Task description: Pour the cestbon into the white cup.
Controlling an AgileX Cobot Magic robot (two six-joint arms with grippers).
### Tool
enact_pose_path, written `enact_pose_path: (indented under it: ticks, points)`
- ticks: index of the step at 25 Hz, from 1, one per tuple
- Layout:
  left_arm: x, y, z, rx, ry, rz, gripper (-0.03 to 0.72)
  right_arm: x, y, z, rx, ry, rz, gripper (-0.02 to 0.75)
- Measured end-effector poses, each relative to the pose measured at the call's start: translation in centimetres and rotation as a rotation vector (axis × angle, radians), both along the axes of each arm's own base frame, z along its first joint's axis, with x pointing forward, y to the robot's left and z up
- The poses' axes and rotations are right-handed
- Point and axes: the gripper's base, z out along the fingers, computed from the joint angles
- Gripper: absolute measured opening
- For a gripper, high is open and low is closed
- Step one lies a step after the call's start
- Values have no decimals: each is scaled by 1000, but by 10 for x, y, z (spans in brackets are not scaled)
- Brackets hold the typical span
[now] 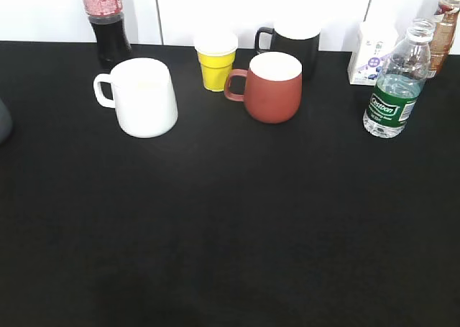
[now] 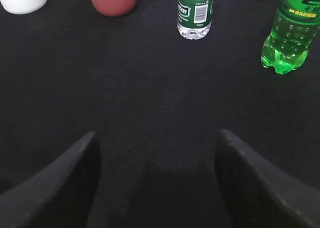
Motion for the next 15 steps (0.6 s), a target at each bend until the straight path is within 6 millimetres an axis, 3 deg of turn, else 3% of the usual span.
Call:
enact_pose_path:
  ticks: [3, 9, 15]
  points:
    - [-3, 1, 0, -10, -21, 81, 249, -1, 0, 0, 0, -2, -56, 542]
    - [-9, 1, 0, -22, -68, 399, 241, -6, 2, 0, 1, -4, -469, 542]
    - [-9, 0, 0, -19, -69, 466, 241, -7, 2, 0, 0, -4, -553, 543]
